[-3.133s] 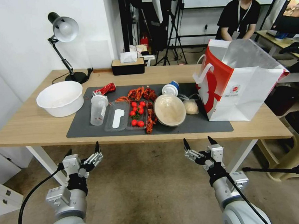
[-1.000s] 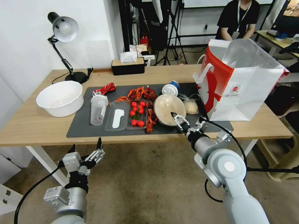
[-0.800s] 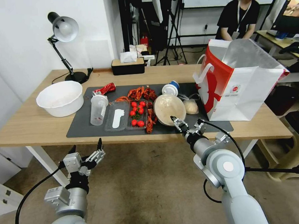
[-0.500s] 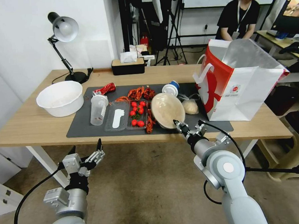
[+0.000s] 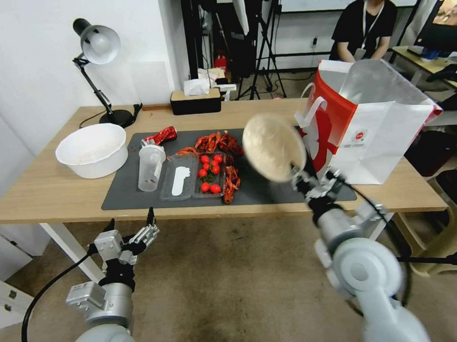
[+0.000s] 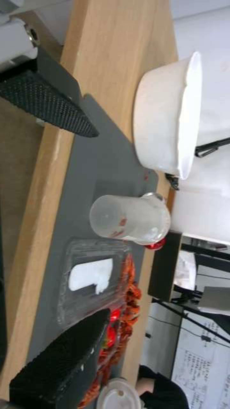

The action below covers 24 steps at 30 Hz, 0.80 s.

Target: Pick up the trash from the table and place it into the takeout bag.

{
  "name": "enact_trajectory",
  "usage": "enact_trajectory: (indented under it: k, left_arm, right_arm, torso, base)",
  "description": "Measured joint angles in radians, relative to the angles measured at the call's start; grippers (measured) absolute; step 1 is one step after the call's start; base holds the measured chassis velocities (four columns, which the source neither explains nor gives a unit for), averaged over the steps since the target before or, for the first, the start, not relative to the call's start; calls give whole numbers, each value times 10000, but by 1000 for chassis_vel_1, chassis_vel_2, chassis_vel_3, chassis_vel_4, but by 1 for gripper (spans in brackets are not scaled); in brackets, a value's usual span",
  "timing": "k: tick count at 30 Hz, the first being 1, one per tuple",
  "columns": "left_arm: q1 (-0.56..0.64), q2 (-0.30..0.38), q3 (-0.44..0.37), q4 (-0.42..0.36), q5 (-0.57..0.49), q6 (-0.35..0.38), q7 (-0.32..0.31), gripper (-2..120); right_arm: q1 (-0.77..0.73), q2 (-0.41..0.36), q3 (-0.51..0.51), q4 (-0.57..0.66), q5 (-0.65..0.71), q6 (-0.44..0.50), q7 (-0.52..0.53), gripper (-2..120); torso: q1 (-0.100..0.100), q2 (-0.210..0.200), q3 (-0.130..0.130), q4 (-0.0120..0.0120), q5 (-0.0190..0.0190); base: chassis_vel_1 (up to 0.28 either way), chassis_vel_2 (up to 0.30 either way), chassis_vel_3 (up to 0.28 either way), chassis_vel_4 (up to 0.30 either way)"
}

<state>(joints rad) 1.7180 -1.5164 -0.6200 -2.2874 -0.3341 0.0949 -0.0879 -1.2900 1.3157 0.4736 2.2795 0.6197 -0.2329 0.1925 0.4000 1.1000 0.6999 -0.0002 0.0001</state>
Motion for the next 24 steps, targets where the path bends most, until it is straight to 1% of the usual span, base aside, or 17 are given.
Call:
enact_trajectory:
  k: [1,2,3,4,7,8,10,11,12,14,15,17,20,21,24]
  left_arm:
    - [28,7,-16,-30,-11,-10,0,100]
    - [56,10,-31,-58,-11,-18,0,100]
    - [111,13,-56,-110,-11,-29,-17,100]
    - [111,13,-56,-110,-11,-29,-17,100]
    - [229,13,-79,-237,4,-36,-23,100]
    - [229,13,-79,-237,4,-36,-23,100]
    - [318,-6,-75,-320,41,-38,-26,100]
    - [379,-24,-65,-366,76,-42,-27,100]
    - [379,-24,-65,-366,76,-42,-27,100]
    - [455,-50,-46,-415,134,-51,-27,100]
    - [553,-78,-25,-473,183,-70,-27,100]
    - [598,-88,-15,-502,202,-83,-26,100]
    - [832,-153,8,-631,272,-134,-20,100]
    - [832,-153,8,-631,272,-134,-20,100]
    - [1037,-193,31,-737,319,-189,-8,100]
  right_arm:
    - [112,-224,83,73,-431,207,-101,0]
    - [226,-437,163,130,-737,330,-76,0]
    - [416,-735,269,197,-984,413,133,0]
    - [416,-735,269,197,-984,413,133,0]
    - [834,-1293,561,192,-1186,483,677,0]
    - [834,-1293,561,192,-1186,483,677,0]
    - [1136,-1637,823,9,-1331,613,923,0]
    - [1320,-1838,976,-82,-1336,657,1058,0]
    - [1320,-1838,976,-82,-1336,657,1058,0]
    - [1537,-2087,1180,-177,-1305,667,1183,0]
    - [1741,-2319,1373,-303,-1266,665,1388,0]
    - [1827,-2406,1430,-362,-1239,650,1507,0]
    - [2159,-2697,1722,-694,-955,552,2094,0]
    - [2159,-2697,1722,-694,-955,552,2094,0]
    - [2490,-2882,1922,-1151,-744,545,2429,0]
  torso:
    - [0,0,0,0,4]
    - [-1,-1,0,3,-3]
    - [0,-1,0,3,2]
    - [0,-1,0,3,2]
    - [0,-1,0,3,3]
    - [0,-1,0,3,3]
    - [0,-1,1,1,4]
    - [0,0,1,3,3]
    - [0,0,1,3,3]
    - [0,-1,1,2,1]
    - [0,-1,1,2,0]
    - [0,-1,1,2,1]
    - [0,-1,1,2,1]
    - [0,-1,1,2,1]
    - [0,0,1,2,1]
  base:
    - [0,0,0,0]
    - [0,0,0,0]
    - [0,0,0,0]
    - [0,0,0,0]
    - [0,0,0,0]
    - [0,0,0,0]
    - [0,0,0,0]
    - [0,0,0,0]
    - [0,0,0,0]
    - [0,0,0,0]
    - [0,0,0,0]
    - [0,0,0,0]
    - [0,0,0,0]
    - [0,0,0,0]
    - [0,0,0,0]
